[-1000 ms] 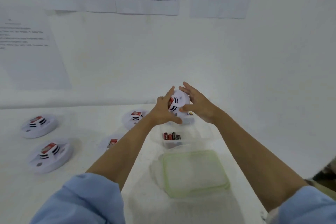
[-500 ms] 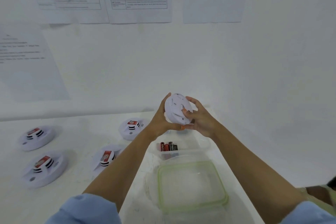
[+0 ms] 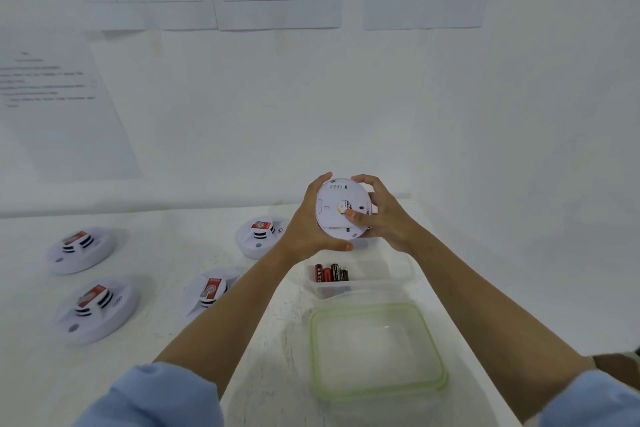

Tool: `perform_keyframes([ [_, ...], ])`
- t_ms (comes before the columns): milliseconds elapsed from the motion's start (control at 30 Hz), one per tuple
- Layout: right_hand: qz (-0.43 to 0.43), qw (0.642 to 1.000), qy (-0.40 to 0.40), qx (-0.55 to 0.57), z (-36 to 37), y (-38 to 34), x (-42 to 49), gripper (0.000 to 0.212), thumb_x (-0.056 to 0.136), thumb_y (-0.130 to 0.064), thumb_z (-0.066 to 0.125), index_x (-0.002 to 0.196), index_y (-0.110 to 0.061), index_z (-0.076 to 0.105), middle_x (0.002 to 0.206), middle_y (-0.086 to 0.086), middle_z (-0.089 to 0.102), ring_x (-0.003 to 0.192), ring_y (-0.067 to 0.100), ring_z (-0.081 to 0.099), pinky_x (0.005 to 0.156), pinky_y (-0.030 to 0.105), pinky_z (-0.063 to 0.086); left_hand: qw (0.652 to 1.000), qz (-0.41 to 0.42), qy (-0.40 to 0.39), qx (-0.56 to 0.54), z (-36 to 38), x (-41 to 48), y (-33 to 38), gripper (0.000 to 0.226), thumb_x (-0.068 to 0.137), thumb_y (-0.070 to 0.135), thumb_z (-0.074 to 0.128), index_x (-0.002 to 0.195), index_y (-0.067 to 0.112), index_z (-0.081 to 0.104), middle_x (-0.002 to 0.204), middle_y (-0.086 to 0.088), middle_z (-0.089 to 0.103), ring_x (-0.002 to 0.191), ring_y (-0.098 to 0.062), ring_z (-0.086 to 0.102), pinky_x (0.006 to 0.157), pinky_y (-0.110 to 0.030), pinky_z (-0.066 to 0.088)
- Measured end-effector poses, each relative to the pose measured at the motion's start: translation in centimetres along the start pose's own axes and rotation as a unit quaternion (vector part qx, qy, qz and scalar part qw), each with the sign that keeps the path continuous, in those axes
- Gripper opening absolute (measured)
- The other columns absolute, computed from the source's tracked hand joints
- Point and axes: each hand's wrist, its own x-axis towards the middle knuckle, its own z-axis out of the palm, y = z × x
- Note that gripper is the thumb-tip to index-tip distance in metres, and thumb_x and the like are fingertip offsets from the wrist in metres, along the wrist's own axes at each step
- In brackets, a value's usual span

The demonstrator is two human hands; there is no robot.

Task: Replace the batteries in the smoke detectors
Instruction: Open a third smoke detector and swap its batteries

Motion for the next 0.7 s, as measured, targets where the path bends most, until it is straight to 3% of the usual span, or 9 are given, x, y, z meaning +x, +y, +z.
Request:
perform_keyframes([
  [133,0.004,1.0,0.005,0.007,0.4,0.1,0.1,0.052,0.081,-0.018,0.069,0.121,-0.035,0.041,0.122,0.015,0.05,0.114,0.032,0.053,0.07,0.042,0.059,1.0,-0.001,0.001,0.019,-0.4,-0.1,-0.2,0.113,0.043,0.003,0.088,0.132,0.036,0.027,0.128,0.017,0.045,0.117,-0.003,0.049,0.085,-0.033,0.055],
  [233,0.011,1.0,0.003,-0.001,0.4,0.0,0.0,0.052,0.082,-0.019,0.068,0.123,-0.035,0.04,0.124,0.015,0.049,0.113,0.031,0.054,0.072,0.042,0.059,1.0,0.002,0.009,0.012,-0.4,0.0,-0.1,0.109,0.04,0.01,0.087,0.13,0.036,0.031,0.127,0.015,0.046,0.117,-0.008,0.049,0.079,-0.037,0.057],
  [333,0.014,0.999,-0.004,-0.044,0.3,-0.8,-0.3,0.057,0.081,-0.022,0.069,0.126,-0.038,0.037,0.128,0.009,0.046,0.111,0.026,0.054,0.078,0.034,0.057,1.0,0.003,0.019,0.007,-0.6,0.1,-0.1,0.107,0.042,0.006,0.083,0.132,0.028,0.03,0.126,0.013,0.043,0.117,-0.006,0.047,0.074,-0.03,0.057],
  [433,-0.069,0.979,0.017,-0.191,-0.2,-1.6,-0.3,0.073,0.075,-0.016,0.075,0.133,-0.035,0.034,0.126,-0.014,0.035,0.118,0.015,0.039,0.091,0.02,0.038,1.0,0.006,0.019,0.022,-0.9,0.4,0.2,0.103,0.044,0.006,0.082,0.13,0.026,0.03,0.125,0.014,0.042,0.113,0.008,0.046,0.081,-0.018,0.051],
  [500,-0.105,0.963,0.002,-0.247,-0.4,-2.1,-0.2,0.073,0.073,-0.011,0.077,0.13,-0.033,0.039,0.12,-0.018,0.032,0.117,0.012,0.035,0.086,0.009,0.034,1.0,0.01,0.008,0.019,-0.9,0.5,0.4,0.1,0.048,0.0,0.08,0.13,0.024,0.029,0.125,0.014,0.042,0.109,0.012,0.047,0.081,-0.013,0.048],
  [567,-0.102,0.958,-0.009,-0.269,-0.4,-2.5,0.0,0.067,0.07,-0.012,0.079,0.125,-0.034,0.046,0.121,-0.007,0.029,0.113,0.013,0.039,0.078,0.003,0.041,1.0,0.02,-0.001,0.006,-1.0,0.5,0.6,0.099,0.05,-0.003,0.079,0.132,0.02,0.028,0.127,0.012,0.044,0.111,0.009,0.048,0.083,-0.015,0.049],
  [700,-0.092,0.947,0.008,-0.307,-0.4,-3.3,0.1,0.067,0.067,-0.017,0.081,0.124,-0.029,0.049,0.12,-0.003,0.028,0.109,0.014,0.041,0.071,0.007,0.044,0.999,0.037,0.004,-0.006,-0.9,0.4,0.8,0.104,0.045,0.013,0.083,0.134,0.011,0.027,0.13,0.004,0.044,0.115,0.001,0.049,0.084,-0.018,0.049],
])
